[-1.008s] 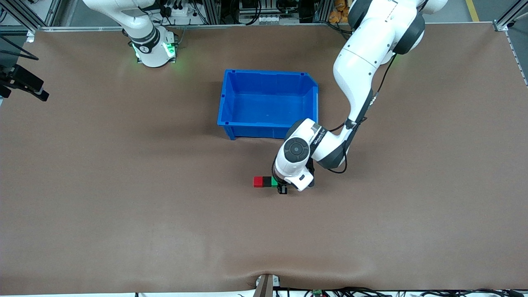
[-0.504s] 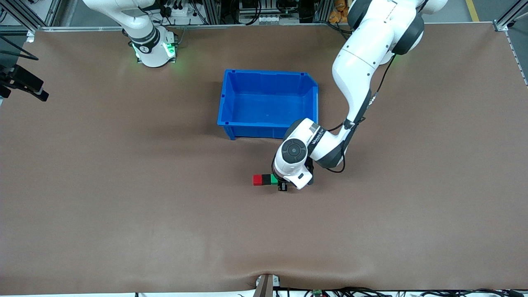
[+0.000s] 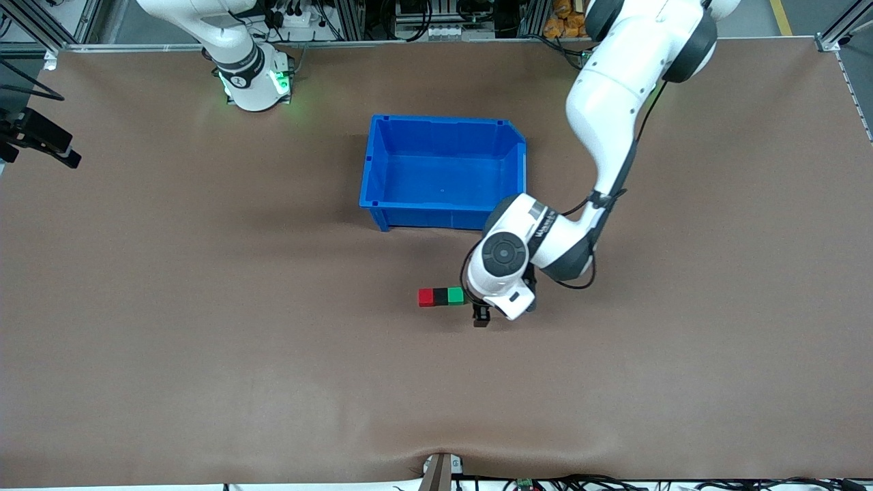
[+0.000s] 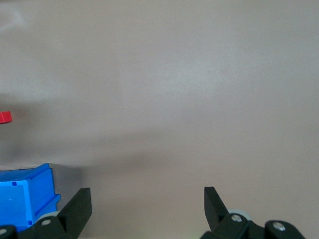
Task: Attach green and red cubes to black cube
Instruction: 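Open the left gripper and lift it away from the cubes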
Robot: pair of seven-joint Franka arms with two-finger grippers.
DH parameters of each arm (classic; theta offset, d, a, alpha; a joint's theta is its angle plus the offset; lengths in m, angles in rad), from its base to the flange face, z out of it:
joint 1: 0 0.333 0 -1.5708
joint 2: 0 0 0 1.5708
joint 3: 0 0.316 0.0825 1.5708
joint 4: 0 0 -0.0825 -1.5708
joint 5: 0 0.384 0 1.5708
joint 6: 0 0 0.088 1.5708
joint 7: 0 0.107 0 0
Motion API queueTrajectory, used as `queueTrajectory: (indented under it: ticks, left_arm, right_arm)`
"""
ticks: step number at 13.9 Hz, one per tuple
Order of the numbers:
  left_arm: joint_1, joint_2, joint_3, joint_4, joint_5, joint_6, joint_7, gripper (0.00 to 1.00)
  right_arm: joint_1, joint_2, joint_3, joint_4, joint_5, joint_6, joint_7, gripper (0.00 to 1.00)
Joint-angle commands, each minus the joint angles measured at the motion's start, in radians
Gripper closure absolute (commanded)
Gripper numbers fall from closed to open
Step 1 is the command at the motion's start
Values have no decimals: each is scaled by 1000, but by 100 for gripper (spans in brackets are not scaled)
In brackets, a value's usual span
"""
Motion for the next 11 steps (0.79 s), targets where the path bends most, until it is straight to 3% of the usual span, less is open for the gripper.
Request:
queueTrajectory:
  ticks: [1, 11]
  left_arm:
    - [18, -92, 6, -22, 5, -88, 137, 0]
    - [254, -391, 12, -25, 30, -442, 933, 0]
  right_arm:
    - [3, 13, 0, 28, -12, -17, 7, 0]
    - [4, 13, 0, 29, -20, -7, 11, 0]
